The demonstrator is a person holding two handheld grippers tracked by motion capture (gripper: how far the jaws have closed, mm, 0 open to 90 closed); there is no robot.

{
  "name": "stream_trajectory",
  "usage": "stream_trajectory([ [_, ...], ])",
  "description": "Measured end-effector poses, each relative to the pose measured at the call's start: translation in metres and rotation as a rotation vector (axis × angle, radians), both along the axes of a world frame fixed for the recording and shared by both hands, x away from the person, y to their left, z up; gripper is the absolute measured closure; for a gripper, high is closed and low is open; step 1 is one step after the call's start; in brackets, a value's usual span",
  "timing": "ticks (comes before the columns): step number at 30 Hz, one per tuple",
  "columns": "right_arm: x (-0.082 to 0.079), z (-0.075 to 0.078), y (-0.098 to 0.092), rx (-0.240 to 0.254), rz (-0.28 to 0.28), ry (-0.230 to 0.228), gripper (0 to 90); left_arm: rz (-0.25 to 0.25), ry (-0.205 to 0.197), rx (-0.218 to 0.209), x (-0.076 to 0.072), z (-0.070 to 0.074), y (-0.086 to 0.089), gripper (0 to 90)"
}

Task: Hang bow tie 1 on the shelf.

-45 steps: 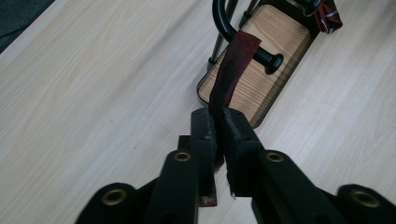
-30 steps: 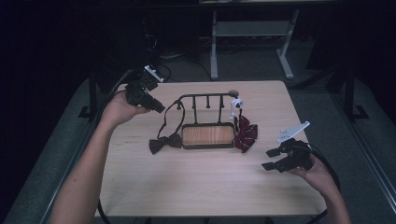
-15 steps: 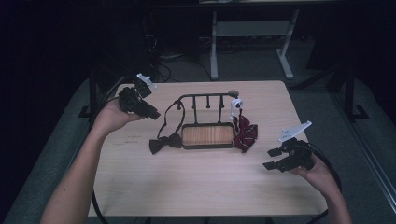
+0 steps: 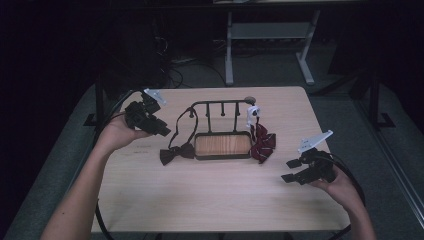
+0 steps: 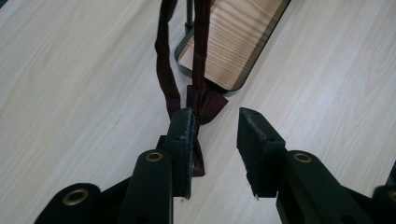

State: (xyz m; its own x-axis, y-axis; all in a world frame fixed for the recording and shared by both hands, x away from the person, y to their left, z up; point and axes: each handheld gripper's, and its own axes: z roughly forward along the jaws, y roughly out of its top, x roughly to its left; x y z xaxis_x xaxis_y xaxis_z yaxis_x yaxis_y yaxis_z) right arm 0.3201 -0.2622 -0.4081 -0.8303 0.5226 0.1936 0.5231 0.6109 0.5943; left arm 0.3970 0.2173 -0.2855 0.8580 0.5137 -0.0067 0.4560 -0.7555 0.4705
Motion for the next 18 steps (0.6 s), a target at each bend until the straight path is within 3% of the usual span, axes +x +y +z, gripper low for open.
stream_trajectory([
  [18, 0.0, -0.001, 0.0, -0.005, -0.007, -0.001, 36.4, -0.01, 0.008, -0.013, -0.014, -0.017, 0.008, 61.3],
])
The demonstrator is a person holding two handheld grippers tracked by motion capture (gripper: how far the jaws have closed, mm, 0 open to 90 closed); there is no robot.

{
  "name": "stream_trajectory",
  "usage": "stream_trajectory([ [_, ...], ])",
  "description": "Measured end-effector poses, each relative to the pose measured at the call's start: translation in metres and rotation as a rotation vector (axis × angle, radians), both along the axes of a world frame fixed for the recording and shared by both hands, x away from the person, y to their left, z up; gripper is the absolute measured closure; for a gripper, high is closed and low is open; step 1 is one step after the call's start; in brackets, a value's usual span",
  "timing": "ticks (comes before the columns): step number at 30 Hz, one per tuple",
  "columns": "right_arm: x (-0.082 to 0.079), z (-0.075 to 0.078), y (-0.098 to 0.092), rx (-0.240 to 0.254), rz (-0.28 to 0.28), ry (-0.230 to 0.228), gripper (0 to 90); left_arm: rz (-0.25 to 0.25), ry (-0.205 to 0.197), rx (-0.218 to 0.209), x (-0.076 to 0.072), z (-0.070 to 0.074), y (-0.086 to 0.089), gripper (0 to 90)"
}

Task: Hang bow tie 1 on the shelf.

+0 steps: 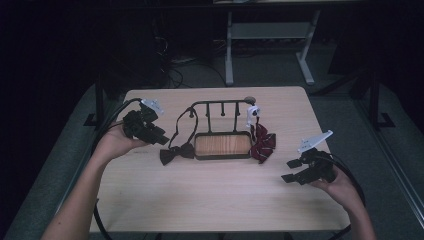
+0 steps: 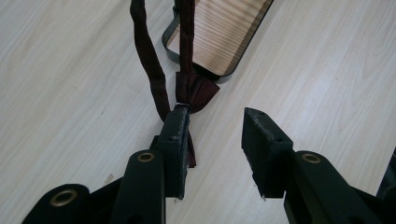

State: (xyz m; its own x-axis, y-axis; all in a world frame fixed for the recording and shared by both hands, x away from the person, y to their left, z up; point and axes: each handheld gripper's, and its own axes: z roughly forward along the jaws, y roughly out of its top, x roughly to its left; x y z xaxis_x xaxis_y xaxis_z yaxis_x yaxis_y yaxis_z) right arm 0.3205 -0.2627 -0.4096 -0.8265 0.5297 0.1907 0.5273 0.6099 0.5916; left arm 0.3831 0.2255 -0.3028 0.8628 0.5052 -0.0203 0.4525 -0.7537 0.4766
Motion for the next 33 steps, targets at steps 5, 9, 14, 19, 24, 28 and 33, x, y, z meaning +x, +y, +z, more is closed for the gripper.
stream_trajectory([
  [5, 0.0, 0.0, 0.0, -0.001, -0.002, 0.002, 36.4, -0.008, -0.003, -0.001, -0.004, -0.002, 0.001, 60.3],
  [9, 0.0, 0.001, -0.001, -0.001, -0.008, 0.008, 36.4, -0.013, -0.002, 0.001, -0.007, -0.005, 0.002, 59.2],
  [14, 0.0, 0.001, -0.001, -0.002, -0.009, 0.008, 36.3, -0.013, 0.0, 0.002, -0.011, -0.012, 0.003, 57.4],
  [19, 0.0, 0.0, -0.002, -0.003, -0.003, 0.005, 36.3, -0.017, 0.004, -0.002, -0.014, -0.016, 0.005, 56.6],
  [24, 0.0, 0.0, -0.002, -0.003, -0.002, 0.004, 36.2, -0.019, 0.004, 0.003, -0.018, -0.019, 0.007, 55.5],
  [28, 0.0, 0.0, -0.002, -0.004, 0.0, 0.001, 36.2, -0.016, 0.003, -0.002, -0.02, -0.022, 0.008, 54.9],
  [33, 0.0, 0.0, -0.002, -0.004, -0.008, 0.008, 36.2, -0.02, 0.007, -0.003, -0.023, -0.027, 0.008, 53.7],
])
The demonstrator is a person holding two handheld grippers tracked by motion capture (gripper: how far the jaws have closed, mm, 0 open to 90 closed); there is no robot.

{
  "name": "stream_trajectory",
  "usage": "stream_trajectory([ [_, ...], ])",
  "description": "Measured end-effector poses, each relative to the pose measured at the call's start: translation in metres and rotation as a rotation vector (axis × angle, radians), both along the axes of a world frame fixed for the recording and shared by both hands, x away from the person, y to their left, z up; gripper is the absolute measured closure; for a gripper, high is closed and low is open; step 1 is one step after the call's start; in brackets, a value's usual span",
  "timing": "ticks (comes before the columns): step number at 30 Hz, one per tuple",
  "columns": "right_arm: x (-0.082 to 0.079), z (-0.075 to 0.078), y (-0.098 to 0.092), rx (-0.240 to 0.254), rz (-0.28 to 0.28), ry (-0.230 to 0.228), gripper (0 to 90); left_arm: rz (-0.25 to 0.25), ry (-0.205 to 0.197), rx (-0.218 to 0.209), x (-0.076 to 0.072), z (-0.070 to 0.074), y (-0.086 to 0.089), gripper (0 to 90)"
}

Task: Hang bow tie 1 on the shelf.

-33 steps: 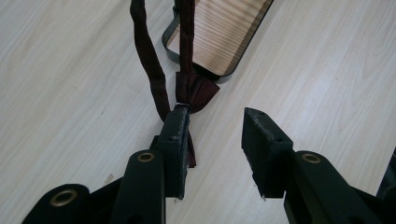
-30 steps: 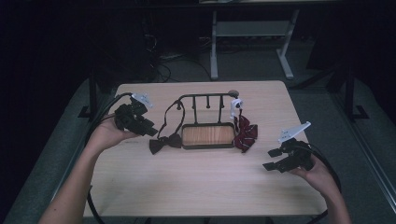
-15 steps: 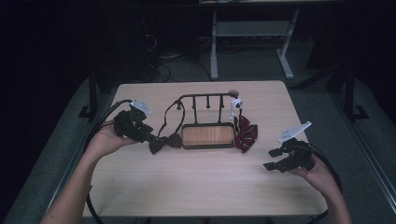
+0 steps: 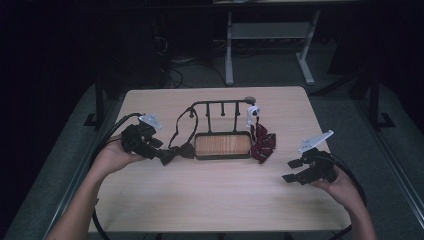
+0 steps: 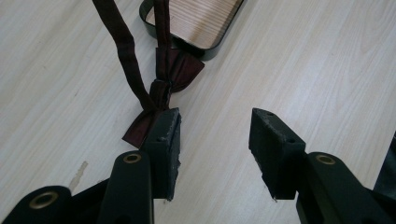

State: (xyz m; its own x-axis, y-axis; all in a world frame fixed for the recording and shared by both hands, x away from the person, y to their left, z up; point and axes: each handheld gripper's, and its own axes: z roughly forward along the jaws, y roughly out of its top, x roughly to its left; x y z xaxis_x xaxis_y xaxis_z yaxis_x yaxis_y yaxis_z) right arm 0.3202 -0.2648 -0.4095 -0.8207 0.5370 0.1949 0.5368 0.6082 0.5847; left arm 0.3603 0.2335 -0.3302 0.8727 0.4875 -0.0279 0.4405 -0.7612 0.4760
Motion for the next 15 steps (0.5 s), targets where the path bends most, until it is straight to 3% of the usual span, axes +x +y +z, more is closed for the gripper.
stream_trajectory([
  [15, 0.0, 0.0, 0.0, -0.001, 0.001, 0.002, 36.2, 0.001, -0.004, 0.013, -0.01, -0.011, 0.005, 51.1],
])
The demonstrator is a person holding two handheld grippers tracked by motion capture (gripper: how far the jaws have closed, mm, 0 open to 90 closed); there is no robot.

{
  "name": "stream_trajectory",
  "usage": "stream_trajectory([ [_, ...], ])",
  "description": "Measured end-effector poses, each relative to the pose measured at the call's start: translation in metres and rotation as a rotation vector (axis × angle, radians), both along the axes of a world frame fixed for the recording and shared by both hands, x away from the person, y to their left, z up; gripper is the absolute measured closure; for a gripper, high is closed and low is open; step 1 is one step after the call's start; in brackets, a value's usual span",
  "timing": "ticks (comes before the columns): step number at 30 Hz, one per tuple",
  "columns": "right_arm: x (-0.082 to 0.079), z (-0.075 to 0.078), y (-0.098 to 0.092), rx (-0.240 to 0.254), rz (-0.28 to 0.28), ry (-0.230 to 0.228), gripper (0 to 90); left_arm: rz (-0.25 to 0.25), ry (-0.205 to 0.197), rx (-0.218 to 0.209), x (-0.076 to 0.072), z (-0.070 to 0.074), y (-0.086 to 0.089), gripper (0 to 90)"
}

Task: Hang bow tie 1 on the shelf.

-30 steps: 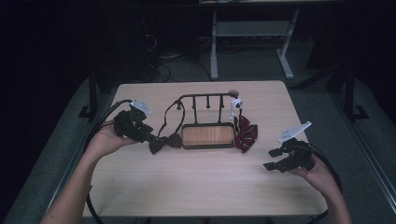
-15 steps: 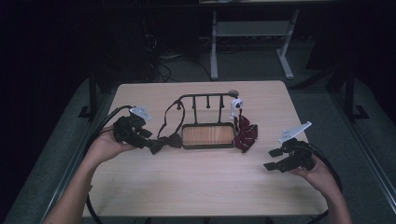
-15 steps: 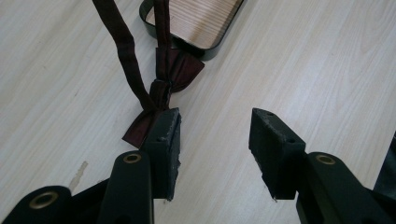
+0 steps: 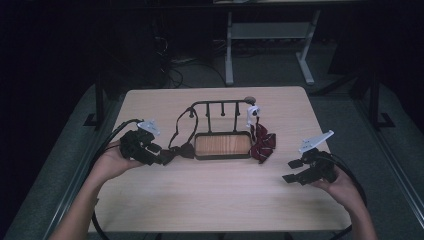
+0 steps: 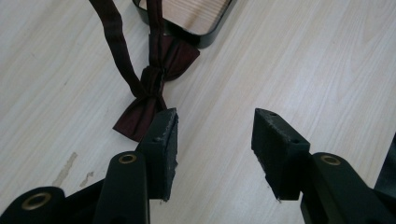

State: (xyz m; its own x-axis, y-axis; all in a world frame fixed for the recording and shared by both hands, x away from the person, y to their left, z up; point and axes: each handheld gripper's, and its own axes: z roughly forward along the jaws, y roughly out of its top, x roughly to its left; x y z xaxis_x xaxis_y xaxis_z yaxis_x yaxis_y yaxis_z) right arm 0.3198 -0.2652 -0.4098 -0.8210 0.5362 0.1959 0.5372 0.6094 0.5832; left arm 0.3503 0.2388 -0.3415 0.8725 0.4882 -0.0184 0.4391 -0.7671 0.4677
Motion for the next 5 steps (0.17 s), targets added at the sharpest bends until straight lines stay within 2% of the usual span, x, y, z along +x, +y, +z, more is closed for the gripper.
stream_trajectory([
  [5, 0.001, -0.0019, 0.0014, -0.008, 0.005, -0.001, 35.9, -0.005, -0.003, 0.003, -0.0039, -0.004, 0.0, 50.3],
])
